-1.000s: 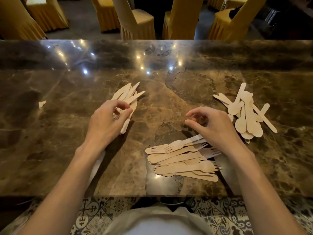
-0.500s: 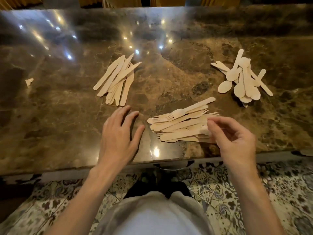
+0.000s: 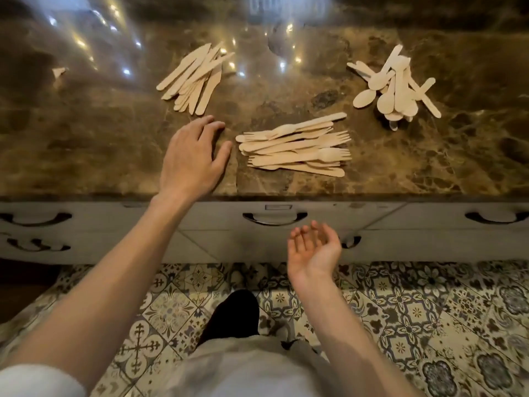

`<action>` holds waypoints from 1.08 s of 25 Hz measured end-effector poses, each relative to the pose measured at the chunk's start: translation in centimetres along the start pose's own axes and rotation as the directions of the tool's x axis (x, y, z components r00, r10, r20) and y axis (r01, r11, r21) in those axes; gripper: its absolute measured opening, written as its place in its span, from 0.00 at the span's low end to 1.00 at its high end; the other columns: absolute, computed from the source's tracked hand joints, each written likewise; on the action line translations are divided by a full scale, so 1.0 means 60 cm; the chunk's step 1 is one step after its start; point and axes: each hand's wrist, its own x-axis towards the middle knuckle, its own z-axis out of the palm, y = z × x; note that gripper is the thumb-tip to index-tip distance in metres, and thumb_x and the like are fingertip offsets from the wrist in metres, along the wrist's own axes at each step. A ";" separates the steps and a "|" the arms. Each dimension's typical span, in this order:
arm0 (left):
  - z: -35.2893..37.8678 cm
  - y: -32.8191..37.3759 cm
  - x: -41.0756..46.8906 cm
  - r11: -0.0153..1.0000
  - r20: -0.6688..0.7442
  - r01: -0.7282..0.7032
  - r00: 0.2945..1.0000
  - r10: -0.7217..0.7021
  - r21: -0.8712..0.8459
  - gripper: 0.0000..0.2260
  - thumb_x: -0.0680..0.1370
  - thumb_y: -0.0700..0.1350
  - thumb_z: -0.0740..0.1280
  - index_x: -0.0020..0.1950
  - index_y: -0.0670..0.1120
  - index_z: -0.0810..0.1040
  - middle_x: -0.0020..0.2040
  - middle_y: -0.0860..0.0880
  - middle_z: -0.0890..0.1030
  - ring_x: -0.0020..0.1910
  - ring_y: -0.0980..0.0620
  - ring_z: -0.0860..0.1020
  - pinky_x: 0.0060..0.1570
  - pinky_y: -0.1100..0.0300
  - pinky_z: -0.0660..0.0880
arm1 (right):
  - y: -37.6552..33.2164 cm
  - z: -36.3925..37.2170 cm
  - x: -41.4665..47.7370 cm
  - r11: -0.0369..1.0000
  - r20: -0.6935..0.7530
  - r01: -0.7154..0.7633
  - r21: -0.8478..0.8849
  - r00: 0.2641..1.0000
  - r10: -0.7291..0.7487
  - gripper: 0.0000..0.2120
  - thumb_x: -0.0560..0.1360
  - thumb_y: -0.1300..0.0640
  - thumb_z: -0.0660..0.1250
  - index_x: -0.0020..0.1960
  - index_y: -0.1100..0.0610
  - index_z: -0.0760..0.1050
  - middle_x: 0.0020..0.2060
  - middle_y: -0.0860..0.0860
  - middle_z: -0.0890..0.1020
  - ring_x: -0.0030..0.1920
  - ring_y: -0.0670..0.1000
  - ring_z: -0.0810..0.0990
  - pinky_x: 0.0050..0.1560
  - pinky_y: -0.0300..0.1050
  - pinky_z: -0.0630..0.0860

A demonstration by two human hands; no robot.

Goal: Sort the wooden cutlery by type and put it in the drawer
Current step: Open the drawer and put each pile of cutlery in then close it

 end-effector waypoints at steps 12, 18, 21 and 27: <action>-0.005 -0.007 0.000 0.997 -0.052 0.017 0.998 -0.021 -0.076 0.18 0.76 0.56 0.60 0.64 0.52 0.73 0.66 0.50 0.73 0.64 0.51 0.68 0.64 0.54 0.61 | 0.057 0.048 0.040 0.973 -0.049 -0.185 0.139 0.980 0.193 0.18 0.79 0.46 0.53 0.40 0.56 0.71 0.36 0.52 0.74 0.37 0.50 0.73 0.44 0.43 0.71; -0.001 -0.012 0.001 0.996 -0.080 0.006 0.997 -0.013 -0.090 0.18 0.76 0.56 0.61 0.63 0.53 0.73 0.64 0.51 0.74 0.63 0.51 0.68 0.63 0.54 0.61 | 0.061 0.027 0.017 0.970 -0.060 -0.178 0.168 0.980 0.190 0.22 0.80 0.47 0.52 0.29 0.54 0.62 0.22 0.49 0.64 0.26 0.48 0.61 0.32 0.40 0.63; -0.003 -0.012 -0.001 0.996 -0.066 0.002 0.998 -0.008 -0.091 0.18 0.76 0.57 0.60 0.64 0.53 0.73 0.64 0.50 0.74 0.64 0.50 0.68 0.63 0.53 0.62 | 0.064 -0.008 -0.008 0.968 -0.107 -0.195 0.158 0.971 0.213 0.21 0.80 0.48 0.52 0.30 0.53 0.62 0.25 0.48 0.63 0.26 0.48 0.60 0.32 0.39 0.63; -0.008 -0.005 -0.005 0.995 -0.076 -0.005 0.997 -0.003 -0.096 0.18 0.77 0.56 0.60 0.64 0.51 0.73 0.64 0.49 0.74 0.63 0.49 0.69 0.64 0.52 0.63 | 0.068 -0.091 -0.068 0.964 -0.263 -0.241 0.110 0.929 0.262 0.18 0.79 0.55 0.50 0.31 0.54 0.62 0.25 0.49 0.65 0.27 0.49 0.61 0.33 0.40 0.65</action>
